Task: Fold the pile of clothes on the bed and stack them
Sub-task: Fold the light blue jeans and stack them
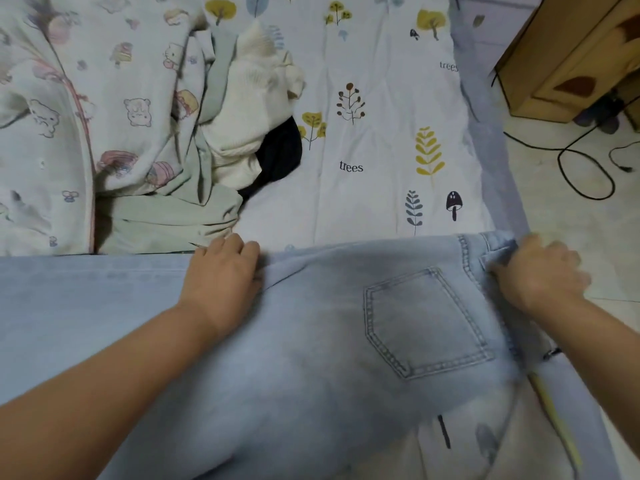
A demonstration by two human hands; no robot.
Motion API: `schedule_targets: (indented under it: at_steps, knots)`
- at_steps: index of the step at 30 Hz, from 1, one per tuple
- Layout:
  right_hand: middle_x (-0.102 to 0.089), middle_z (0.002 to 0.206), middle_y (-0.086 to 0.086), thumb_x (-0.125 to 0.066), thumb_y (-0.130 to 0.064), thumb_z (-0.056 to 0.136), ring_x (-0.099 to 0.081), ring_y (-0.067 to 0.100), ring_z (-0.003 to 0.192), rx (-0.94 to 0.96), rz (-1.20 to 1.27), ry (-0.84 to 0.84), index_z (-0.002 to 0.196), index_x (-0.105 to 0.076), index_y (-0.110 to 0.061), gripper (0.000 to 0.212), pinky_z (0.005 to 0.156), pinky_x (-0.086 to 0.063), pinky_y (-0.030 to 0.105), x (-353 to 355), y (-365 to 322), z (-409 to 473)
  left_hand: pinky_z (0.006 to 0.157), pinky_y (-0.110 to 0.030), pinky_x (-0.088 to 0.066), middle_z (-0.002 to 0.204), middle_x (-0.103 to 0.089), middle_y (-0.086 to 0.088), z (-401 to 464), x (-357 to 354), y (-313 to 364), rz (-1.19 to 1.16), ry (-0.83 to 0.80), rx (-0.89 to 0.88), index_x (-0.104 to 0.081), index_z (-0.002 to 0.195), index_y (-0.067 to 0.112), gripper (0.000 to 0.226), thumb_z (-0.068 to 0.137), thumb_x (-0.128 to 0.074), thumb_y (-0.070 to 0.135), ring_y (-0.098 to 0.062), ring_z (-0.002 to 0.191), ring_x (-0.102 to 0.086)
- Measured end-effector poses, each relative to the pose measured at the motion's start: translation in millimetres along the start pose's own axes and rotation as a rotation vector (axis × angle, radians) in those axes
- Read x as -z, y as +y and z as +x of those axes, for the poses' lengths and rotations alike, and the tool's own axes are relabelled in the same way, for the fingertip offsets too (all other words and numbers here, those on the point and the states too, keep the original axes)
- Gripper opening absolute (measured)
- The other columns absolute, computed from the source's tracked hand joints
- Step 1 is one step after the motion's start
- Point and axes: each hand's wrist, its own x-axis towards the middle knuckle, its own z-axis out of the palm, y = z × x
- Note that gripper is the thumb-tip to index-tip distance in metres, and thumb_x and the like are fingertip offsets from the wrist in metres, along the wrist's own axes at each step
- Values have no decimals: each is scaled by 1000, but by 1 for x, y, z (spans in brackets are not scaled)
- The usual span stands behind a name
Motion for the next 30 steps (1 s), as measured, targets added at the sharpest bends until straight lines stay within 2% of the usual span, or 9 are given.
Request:
schedule_targets:
  at_steps: [4, 8, 12, 15, 19, 22, 24, 27, 30]
  knots:
    - [-30, 144, 22, -54, -20, 89, -27, 33, 133, 524, 68, 296, 143, -33, -15, 58, 105, -20, 47, -17, -55, -42, 62, -41, -41, 82, -56, -22, -41, -9, -9, -94, 116, 56, -59, 86, -1, 34, 62, -79, 14, -39, 75, -55]
    - [-14, 156, 7, -38, -33, 98, -7, 20, 144, 894, -65, 53, 145, -26, -22, 50, 114, -1, 44, -44, -108, -85, 69, -37, -42, 96, -61, -14, -70, -13, -29, -28, -154, 185, -56, 107, 7, 28, 79, -60, 13, -36, 86, -59]
    - [-58, 116, 8, -37, -17, 96, -49, 25, 112, 846, -81, 123, 113, -52, -15, 22, 102, -24, 40, -43, -128, -75, 70, -33, -38, 98, -67, -11, -63, -6, -72, -348, -59, 293, -60, 100, 12, 16, 87, -53, 8, -34, 95, -59]
    - [-65, 100, 15, -38, -22, 99, -56, 32, 96, 714, 61, 254, 102, -56, -8, 23, 84, -29, 38, -26, -134, -52, 65, -32, -33, 87, -67, -15, -43, 10, -91, -451, 135, 298, -65, 89, 9, 6, 86, -60, 9, -36, 88, -59]
    - [-54, 111, 8, -54, -48, 86, -44, 29, 110, 860, 170, -68, 118, -52, -18, 44, 92, -32, 40, -24, -148, -61, 71, -38, -41, 94, -67, -19, -23, 8, -84, -342, 244, 326, -66, 97, 5, 16, 88, -60, 16, -38, 88, -58]
    - [-51, 117, 8, -46, -43, 92, -42, 26, 113, 1000, -165, 75, 116, -52, -17, 36, 91, -31, 38, -50, -153, -74, 79, -43, -40, 109, -60, -22, -31, -9, -68, -63, 234, 142, -62, 107, 3, 25, 82, -60, 7, -38, 94, -56]
    - [-50, 118, 14, -43, -32, 97, -42, 29, 114, 779, -89, 153, 117, -54, -10, 32, 91, -30, 39, -55, -157, -73, 87, -44, -40, 123, -57, -22, -46, -24, -61, 11, 276, -105, -61, 116, 6, 35, 81, -57, 11, -37, 105, -57]
    - [-40, 133, 19, -47, -19, 94, -33, 32, 126, 586, 51, 213, 131, -43, -9, 39, 107, -21, 49, -59, -167, -85, 109, -42, -30, 149, -34, -15, -69, -44, -68, 76, 31, -176, -40, 141, 15, 47, 96, -37, 30, -29, 133, -39]
    - [-18, 153, 21, -49, -31, 93, -15, 33, 142, 845, 155, 226, 145, -29, -13, 59, 113, -5, 54, -69, -162, -126, 117, -30, -3, 159, 2, -3, -80, -53, -85, 59, -168, 47, -3, 150, 22, 57, 100, -20, 42, -16, 145, -4]
